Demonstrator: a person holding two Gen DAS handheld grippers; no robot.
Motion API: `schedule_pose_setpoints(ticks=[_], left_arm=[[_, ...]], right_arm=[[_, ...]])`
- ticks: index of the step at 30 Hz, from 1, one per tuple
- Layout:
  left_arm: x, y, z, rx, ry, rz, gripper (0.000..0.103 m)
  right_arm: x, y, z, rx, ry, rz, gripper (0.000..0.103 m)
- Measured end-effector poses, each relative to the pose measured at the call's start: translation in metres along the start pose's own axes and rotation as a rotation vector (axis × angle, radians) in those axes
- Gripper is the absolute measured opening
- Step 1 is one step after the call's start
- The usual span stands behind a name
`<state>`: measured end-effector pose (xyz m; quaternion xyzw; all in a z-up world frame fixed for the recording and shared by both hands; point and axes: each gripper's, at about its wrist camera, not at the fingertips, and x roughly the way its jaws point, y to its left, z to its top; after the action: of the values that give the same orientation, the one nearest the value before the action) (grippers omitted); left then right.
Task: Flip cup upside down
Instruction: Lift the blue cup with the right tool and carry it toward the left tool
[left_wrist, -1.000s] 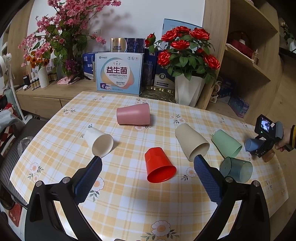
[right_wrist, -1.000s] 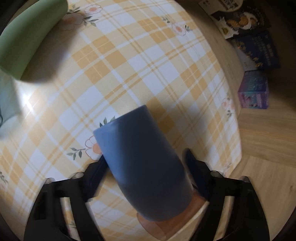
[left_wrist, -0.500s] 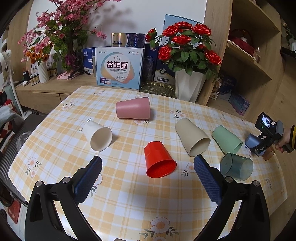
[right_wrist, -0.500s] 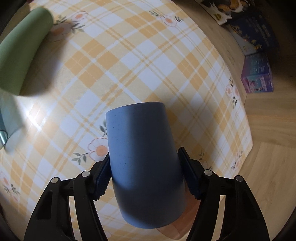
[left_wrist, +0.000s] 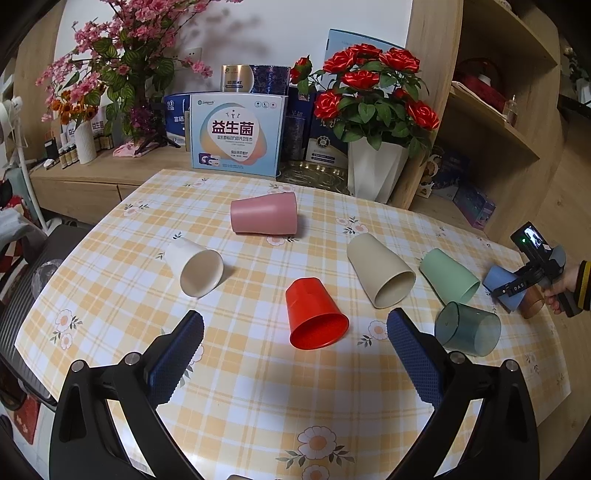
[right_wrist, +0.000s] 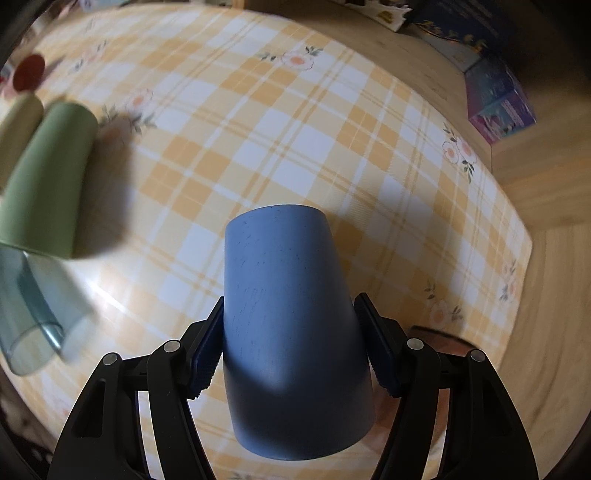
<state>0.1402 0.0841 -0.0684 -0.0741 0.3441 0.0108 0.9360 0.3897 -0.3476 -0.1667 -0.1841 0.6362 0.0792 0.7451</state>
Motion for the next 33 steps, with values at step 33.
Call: schedule_pose_setpoints(ticks=[33], left_arm=[[-0.015,0.002,-0.013,0.098,0.012,-0.091,0.097]], right_arm=[[-0.107,0.082,-0.159,0.558,-0.416,0.323,0.065]])
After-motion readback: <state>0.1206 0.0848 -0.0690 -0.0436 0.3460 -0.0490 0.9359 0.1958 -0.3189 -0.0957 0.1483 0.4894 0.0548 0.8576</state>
